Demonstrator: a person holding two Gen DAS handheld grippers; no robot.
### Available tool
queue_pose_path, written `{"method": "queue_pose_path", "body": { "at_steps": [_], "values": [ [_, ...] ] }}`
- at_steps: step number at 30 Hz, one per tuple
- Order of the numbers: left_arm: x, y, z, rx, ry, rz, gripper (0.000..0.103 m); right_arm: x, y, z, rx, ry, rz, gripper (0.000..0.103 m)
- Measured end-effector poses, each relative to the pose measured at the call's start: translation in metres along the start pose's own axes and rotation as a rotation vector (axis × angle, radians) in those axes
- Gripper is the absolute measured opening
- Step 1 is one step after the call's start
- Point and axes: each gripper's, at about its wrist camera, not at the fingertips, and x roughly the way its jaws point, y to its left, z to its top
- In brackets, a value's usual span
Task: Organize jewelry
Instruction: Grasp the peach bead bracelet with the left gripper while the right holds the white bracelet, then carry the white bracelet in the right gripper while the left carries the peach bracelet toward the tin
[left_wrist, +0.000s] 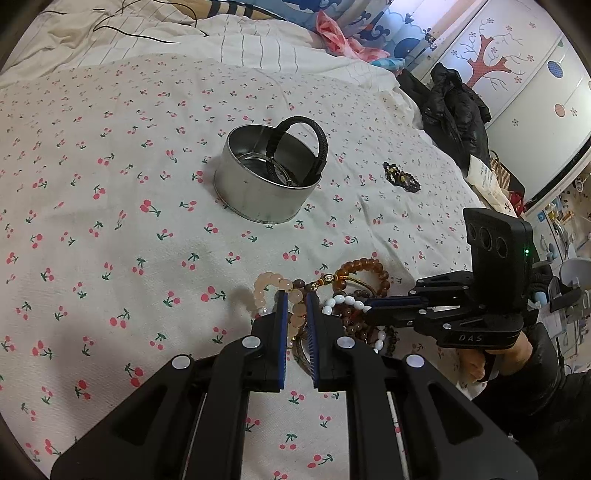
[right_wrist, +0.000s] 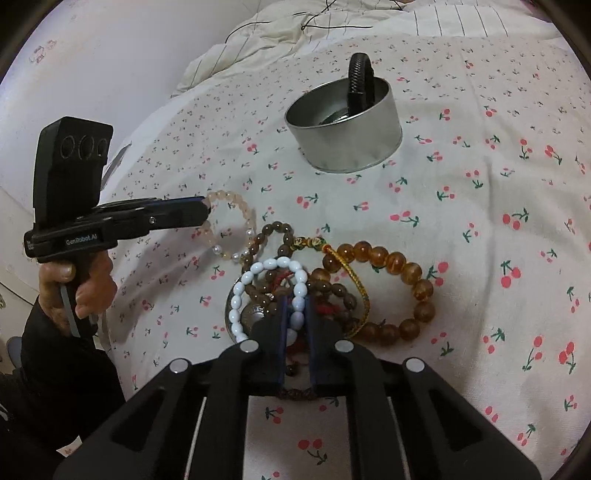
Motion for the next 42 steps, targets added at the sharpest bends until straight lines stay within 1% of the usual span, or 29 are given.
{"method": "queue_pose_path", "body": {
  "at_steps": [2, 3, 4, 5, 6, 7, 9, 12, 16, 20, 23, 25, 27, 30, 33, 34, 37, 42],
  "values": [
    [0.0, 0.0, 0.0, -0.001, 0.001, 0.001, 0.009, 0.002, 0.0, -0.001, -0.001, 0.015, 0.002, 0.017],
    [0.0, 0.0, 0.0, -0.001, 0.001, 0.0, 0.009, 0.002, 0.0, -0.001, 0.0, 0.02, 0.008, 0.026],
    [0.0, 0.001, 0.0, -0.003, 0.001, 0.001, 0.009, 0.001, 0.001, -0.001, -0.001, 0.019, 0.023, 0.027],
    [0.0, 0.0, 0.0, -0.003, 0.0, 0.001, 0.009, 0.0, 0.003, -0.001, -0.012, 0.014, 0.014, 0.027],
    [0.001, 0.0, 0.0, -0.003, 0.0, 0.001, 0.009, 0.0, 0.006, -0.001, -0.028, 0.008, -0.002, 0.02],
    [0.001, 0.0, 0.0, -0.002, 0.0, 0.001, 0.009, -0.001, 0.008, -0.002, -0.038, 0.002, -0.016, 0.017],
    [0.001, 0.0, 0.001, -0.002, 0.0, 0.001, 0.009, -0.003, 0.005, -0.001, -0.022, -0.009, 0.003, 0.011],
    [0.0, 0.0, 0.001, -0.004, -0.004, 0.0, 0.009, -0.01, 0.006, 0.0, -0.023, -0.036, 0.012, 0.008],
    [-0.006, -0.001, 0.004, -0.004, -0.019, -0.01, 0.009, -0.021, 0.0, 0.003, 0.013, -0.083, 0.062, 0.008],
    [-0.016, -0.002, 0.009, -0.005, -0.05, -0.016, 0.009, -0.041, 0.001, 0.008, 0.034, -0.176, 0.129, 0.008],
    [-0.024, -0.007, 0.016, 0.001, -0.081, -0.023, 0.009, -0.054, 0.008, 0.015, 0.021, -0.241, 0.136, 0.008],
    [-0.03, -0.012, 0.024, 0.006, -0.106, -0.033, 0.009, -0.063, 0.014, 0.023, 0.026, -0.277, 0.152, 0.008],
    [-0.035, -0.016, 0.03, 0.008, -0.129, -0.039, 0.009, -0.069, 0.019, 0.033, 0.014, -0.302, 0.146, 0.008],
    [-0.042, -0.02, 0.042, -0.004, -0.178, -0.052, 0.009, -0.079, 0.025, 0.057, 0.014, -0.343, 0.168, 0.008],
    [-0.048, -0.02, 0.053, -0.021, -0.219, -0.056, 0.009, -0.081, 0.028, 0.076, 0.016, -0.355, 0.193, 0.008],
    [-0.051, -0.019, 0.059, -0.033, -0.244, -0.061, 0.009, -0.079, 0.031, 0.084, 0.008, -0.354, 0.187, 0.008],
    [-0.054, -0.018, 0.07, -0.054, -0.287, -0.065, 0.009, -0.075, 0.039, 0.1, -0.017, -0.353, 0.168, 0.008],
    [-0.05, -0.015, 0.084, -0.076, -0.321, -0.063, 0.009, -0.065, 0.038, 0.125, -0.025, -0.358, 0.141, 0.008]
  ]
}}
